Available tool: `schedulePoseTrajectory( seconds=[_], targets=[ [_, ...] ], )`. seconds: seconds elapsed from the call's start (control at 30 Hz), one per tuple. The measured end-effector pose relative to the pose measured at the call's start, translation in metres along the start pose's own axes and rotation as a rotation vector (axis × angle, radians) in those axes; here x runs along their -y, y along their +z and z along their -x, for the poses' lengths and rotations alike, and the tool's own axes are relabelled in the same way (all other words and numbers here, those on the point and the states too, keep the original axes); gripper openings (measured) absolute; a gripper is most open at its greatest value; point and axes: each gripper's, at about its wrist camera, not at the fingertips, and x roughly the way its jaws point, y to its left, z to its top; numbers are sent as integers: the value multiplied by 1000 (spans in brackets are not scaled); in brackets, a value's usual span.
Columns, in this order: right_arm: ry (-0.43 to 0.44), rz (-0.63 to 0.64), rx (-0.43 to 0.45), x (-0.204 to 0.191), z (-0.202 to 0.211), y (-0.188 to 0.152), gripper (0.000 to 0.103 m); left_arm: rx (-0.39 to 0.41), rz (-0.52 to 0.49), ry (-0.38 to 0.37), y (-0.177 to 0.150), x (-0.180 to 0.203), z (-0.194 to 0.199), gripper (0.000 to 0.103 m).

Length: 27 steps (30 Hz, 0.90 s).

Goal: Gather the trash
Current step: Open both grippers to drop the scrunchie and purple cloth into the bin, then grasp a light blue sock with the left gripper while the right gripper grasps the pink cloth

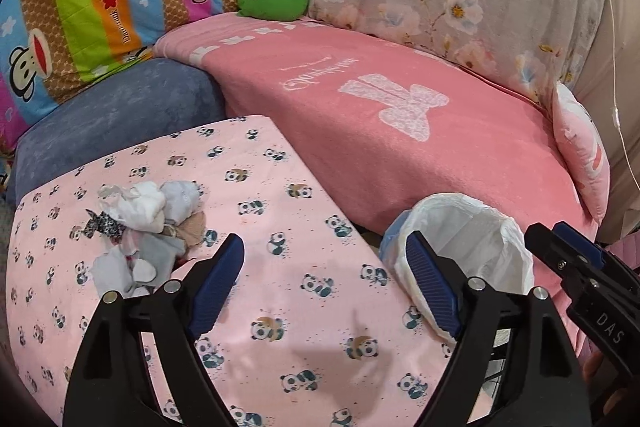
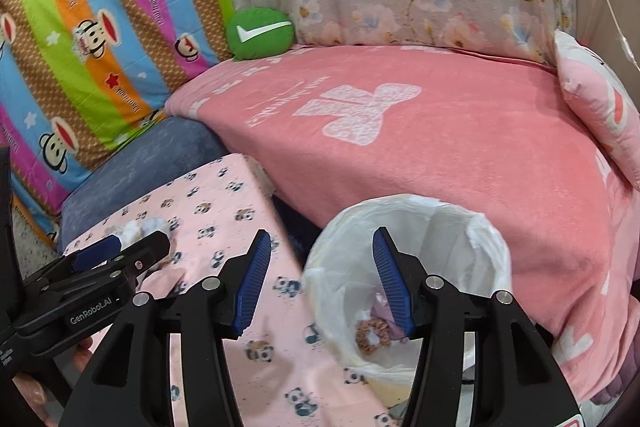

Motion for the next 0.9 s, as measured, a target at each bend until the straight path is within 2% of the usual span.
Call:
schedulePoseTrajectory(
  seconds=[0.43,0.63,0.9],
  targets=[
    [120,101,-96,-93,-30,-26,54,-20,126,151,-26,-104,9,80],
    [160,147,-138,-131,-50,-38,54,-48,197,190,-41,-147,5,80],
    [204,208,-198,-180,-82,-57,54,-87,265,199,-56,-193,-5,79]
  ],
)
